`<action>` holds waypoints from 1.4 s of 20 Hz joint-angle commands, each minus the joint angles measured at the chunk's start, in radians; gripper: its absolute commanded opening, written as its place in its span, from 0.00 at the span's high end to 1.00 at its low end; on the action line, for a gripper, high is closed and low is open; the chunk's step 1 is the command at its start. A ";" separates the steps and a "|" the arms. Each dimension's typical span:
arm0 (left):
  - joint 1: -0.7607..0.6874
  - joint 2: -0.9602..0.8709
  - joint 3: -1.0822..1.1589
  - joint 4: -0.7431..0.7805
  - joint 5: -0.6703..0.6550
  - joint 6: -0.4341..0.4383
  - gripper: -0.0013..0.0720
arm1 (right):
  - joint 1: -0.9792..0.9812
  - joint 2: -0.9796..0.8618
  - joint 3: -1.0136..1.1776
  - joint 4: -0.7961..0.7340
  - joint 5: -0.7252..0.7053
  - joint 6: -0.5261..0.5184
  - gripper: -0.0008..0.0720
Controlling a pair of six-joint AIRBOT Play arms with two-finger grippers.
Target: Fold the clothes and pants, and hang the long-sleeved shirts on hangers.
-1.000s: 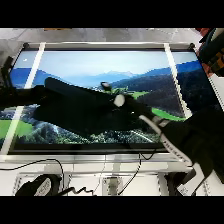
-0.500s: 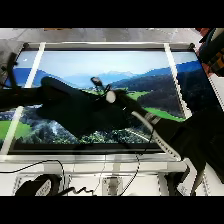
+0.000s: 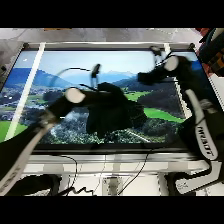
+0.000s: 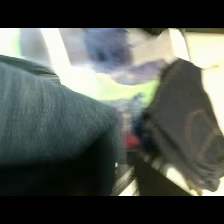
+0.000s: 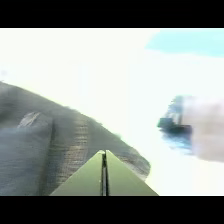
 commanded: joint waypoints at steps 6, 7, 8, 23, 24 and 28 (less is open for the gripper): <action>-0.119 -0.151 0.214 -0.045 0.059 0.184 0.02 | -0.328 0.067 -0.077 -0.043 0.121 -0.142 0.92; -0.102 -0.142 0.214 0.013 0.034 0.207 0.02 | -0.360 0.067 -0.115 -0.007 0.121 -0.169 0.92; -0.080 -0.134 0.214 0.097 0.003 0.208 0.04 | -0.393 0.067 -0.164 0.067 0.122 -0.225 0.92; -0.058 -0.289 0.209 0.449 -0.479 0.177 0.93 | -0.105 0.065 -0.491 0.439 0.026 -0.595 0.04; -0.091 -0.294 0.209 0.452 -0.477 0.177 0.93 | -0.083 0.065 -0.491 0.387 0.007 -0.594 0.04; -0.182 -0.305 0.208 0.456 -0.476 0.177 0.93 | -0.052 0.063 -0.505 0.142 -0.139 -0.402 0.05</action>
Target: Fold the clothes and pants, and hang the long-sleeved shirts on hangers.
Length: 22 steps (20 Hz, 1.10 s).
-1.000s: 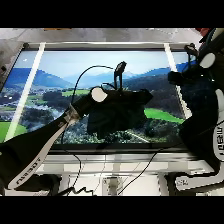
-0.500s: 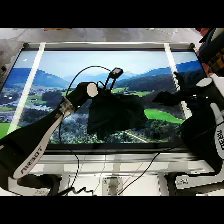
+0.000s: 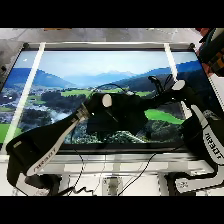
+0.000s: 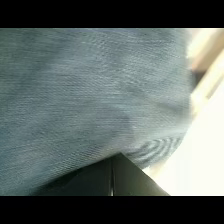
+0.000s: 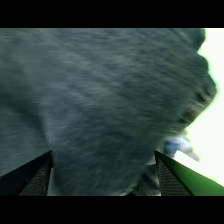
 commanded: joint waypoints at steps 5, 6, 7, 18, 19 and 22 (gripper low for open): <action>-0.063 -0.014 -0.002 -0.009 0.051 -0.003 0.93 | -0.014 -0.045 -0.037 -0.174 -0.142 0.425 0.05; -0.063 -0.019 -0.002 -0.008 0.072 -0.003 0.93 | -0.014 -0.069 -0.037 -0.127 -0.114 0.423 0.05; -0.063 -0.028 -0.002 -0.009 0.085 -0.003 0.93 | -0.012 -0.101 -0.037 -0.069 -0.084 0.417 0.05; -0.059 -0.093 -0.001 -0.008 -0.021 -0.003 0.93 | 0.023 -0.209 0.037 0.087 -0.005 0.354 0.06; -0.058 -0.086 -0.001 -0.008 -0.021 -0.002 0.93 | 0.023 -0.209 0.055 0.149 -0.002 0.322 0.06; -0.038 -0.071 -0.001 0.009 -0.021 -0.003 0.93 | 0.031 -0.223 0.061 0.327 0.022 0.240 0.08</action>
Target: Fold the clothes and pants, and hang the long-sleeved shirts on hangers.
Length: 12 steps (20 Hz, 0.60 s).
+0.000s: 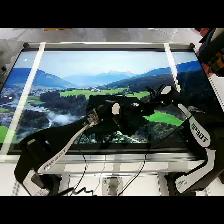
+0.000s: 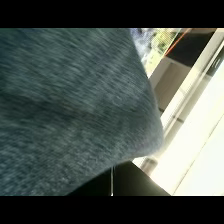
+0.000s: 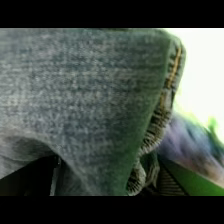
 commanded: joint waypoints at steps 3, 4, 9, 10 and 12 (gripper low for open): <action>0.048 0.016 0.001 0.058 -0.011 -0.008 0.93 | 0.048 -0.064 0.016 0.195 0.040 -0.082 0.12; 0.063 0.015 0.000 0.075 -0.010 -0.023 0.93 | 0.067 -0.083 0.016 0.221 0.036 -0.109 0.26; 0.130 0.039 0.001 0.119 -0.019 -0.041 0.93 | 0.141 -0.079 0.058 0.327 -0.044 -0.209 0.92; 0.146 0.066 0.001 0.119 -0.030 -0.041 0.93 | 0.132 -0.063 0.079 0.318 -0.048 -0.208 0.92; 0.180 0.145 0.001 0.120 -0.071 -0.040 0.93 | 0.087 -0.002 0.116 0.292 -0.069 -0.205 0.92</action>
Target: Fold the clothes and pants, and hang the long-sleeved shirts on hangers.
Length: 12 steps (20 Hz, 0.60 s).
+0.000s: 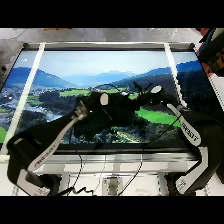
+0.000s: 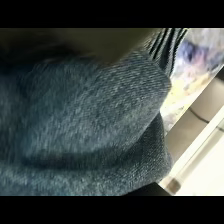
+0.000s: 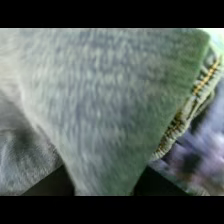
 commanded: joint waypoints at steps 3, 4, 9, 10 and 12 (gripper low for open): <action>0.093 0.231 0.001 0.029 -0.116 -0.005 0.93 | -0.147 0.175 0.077 -0.047 -0.040 0.049 0.92; 0.109 0.296 0.001 0.034 -0.121 -0.006 0.93 | -0.198 0.224 0.077 -0.066 -0.030 0.078 0.92; 0.169 0.608 0.001 0.155 -0.119 -0.006 0.93 | -0.541 0.478 0.077 -0.322 0.178 0.278 0.92; 0.179 0.659 0.001 0.191 -0.119 -0.006 0.93 | -0.618 0.523 0.077 -0.381 0.214 0.361 0.92; 0.189 0.747 0.001 0.254 -0.118 -0.006 0.93 | -0.784 0.612 0.077 -0.450 0.270 0.431 0.92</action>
